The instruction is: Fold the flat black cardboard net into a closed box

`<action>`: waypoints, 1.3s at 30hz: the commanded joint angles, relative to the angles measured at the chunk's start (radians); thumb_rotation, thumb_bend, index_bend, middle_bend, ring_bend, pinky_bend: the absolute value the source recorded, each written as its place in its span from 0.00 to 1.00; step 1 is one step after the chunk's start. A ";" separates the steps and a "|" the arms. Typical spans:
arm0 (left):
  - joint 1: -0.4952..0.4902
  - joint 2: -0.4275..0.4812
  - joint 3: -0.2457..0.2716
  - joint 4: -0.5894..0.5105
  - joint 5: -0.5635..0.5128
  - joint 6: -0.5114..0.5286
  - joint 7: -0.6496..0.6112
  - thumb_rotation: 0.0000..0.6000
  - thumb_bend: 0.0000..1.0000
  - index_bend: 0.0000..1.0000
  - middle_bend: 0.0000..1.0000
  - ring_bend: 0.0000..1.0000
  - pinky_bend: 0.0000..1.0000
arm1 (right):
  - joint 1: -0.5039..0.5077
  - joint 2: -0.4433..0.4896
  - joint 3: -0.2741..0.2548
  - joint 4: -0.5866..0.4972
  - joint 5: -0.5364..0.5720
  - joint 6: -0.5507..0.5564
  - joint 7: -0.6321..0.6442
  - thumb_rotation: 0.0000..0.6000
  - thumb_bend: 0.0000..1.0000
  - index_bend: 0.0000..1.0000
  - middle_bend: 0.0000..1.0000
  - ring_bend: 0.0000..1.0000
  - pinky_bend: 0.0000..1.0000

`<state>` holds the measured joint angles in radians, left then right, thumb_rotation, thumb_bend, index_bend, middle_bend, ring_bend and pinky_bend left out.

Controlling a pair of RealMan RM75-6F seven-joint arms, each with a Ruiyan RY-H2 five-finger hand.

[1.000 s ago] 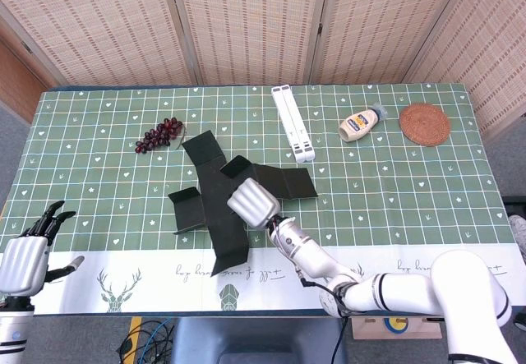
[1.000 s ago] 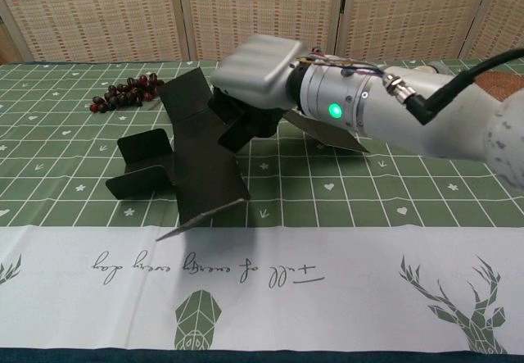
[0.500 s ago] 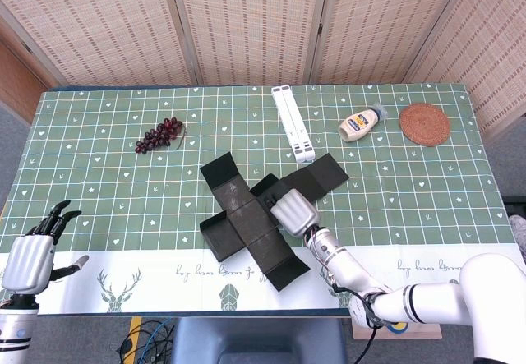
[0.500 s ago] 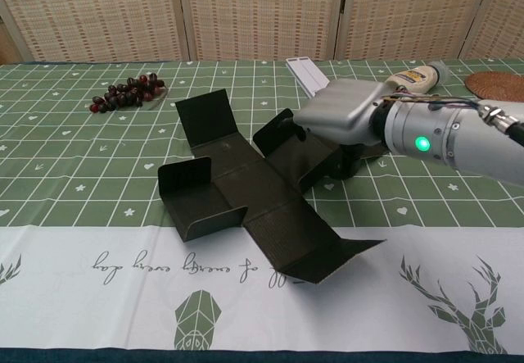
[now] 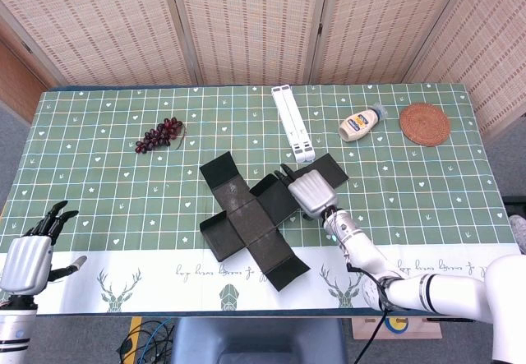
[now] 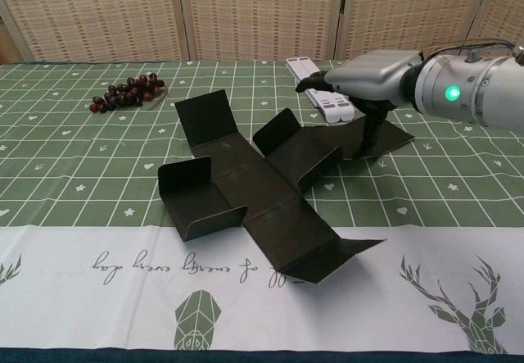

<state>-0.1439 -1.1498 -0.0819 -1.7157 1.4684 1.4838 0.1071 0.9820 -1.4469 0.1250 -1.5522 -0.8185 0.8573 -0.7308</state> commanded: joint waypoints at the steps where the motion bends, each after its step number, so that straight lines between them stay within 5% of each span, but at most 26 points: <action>1: 0.001 0.001 0.000 -0.002 -0.002 0.000 0.002 1.00 0.05 0.21 0.12 0.27 0.44 | 0.020 -0.005 -0.009 0.047 0.041 -0.045 0.009 1.00 0.12 0.00 0.02 0.73 1.00; 16: -0.003 0.001 0.000 -0.023 -0.015 -0.013 0.039 1.00 0.05 0.21 0.11 0.27 0.44 | 0.129 -0.115 -0.033 0.293 0.139 -0.235 0.052 1.00 0.16 0.00 0.01 0.73 1.00; 31: -0.004 0.019 0.002 -0.043 -0.019 -0.020 0.055 1.00 0.05 0.21 0.11 0.26 0.44 | 0.203 -0.164 -0.077 0.406 0.180 -0.300 0.076 1.00 0.25 0.00 0.11 0.73 1.00; 39: -0.052 0.014 -0.024 0.014 -0.032 -0.080 0.022 1.00 0.05 0.23 0.11 0.27 0.44 | 0.199 -0.158 -0.078 0.381 0.173 -0.268 0.122 1.00 0.30 0.18 0.24 0.74 1.00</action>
<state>-0.1816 -1.1312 -0.0971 -1.7207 1.4388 1.4203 0.1411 1.1874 -1.6094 0.0431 -1.1602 -0.6387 0.5784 -0.6211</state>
